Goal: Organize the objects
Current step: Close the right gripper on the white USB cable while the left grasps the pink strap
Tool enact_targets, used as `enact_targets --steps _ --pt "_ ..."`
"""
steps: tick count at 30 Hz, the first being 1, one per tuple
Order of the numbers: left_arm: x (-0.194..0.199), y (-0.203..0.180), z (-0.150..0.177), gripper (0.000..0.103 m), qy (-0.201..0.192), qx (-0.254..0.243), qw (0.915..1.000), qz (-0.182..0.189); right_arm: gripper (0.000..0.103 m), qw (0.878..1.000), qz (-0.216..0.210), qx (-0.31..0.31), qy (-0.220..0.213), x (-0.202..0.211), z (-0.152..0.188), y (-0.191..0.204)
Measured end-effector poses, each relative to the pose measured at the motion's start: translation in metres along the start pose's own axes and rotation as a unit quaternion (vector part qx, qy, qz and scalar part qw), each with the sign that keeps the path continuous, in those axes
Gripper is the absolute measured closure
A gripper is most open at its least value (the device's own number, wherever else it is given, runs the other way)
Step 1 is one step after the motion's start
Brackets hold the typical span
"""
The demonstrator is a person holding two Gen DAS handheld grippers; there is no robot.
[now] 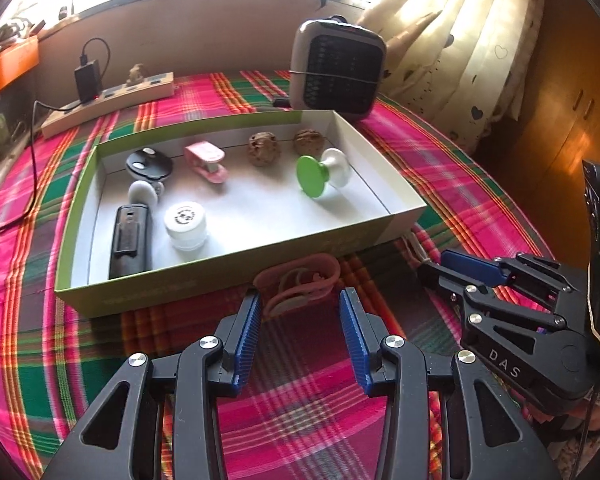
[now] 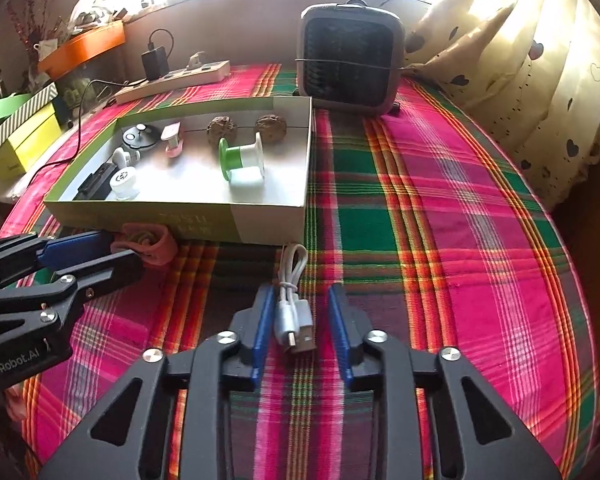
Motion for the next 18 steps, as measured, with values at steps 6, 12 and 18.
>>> enact_targets --steps 6,12,18 --pt "0.0 -0.013 0.008 0.064 0.005 0.0 0.9999 0.014 0.082 1.0 -0.004 0.009 0.0 0.002 0.004 -0.008" --pt "-0.001 -0.029 0.015 0.064 0.009 -0.01 0.9996 0.024 0.082 1.0 -0.006 0.012 -0.001 0.004 0.008 -0.015" --pt "0.002 -0.036 0.017 0.064 0.009 -0.021 0.9995 0.021 0.082 1.0 -0.007 0.016 -0.001 0.004 0.009 -0.017"
Point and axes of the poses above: each gripper's, at about its wrist camera, not at the fingertips, and x roughly against the way its jaws point, y to its left, z to its underside, the point moved 4 cm from there along -x, roughly the way its jaws point, and after that the axes turned 15 degrees about y, right-handed, at the moved point
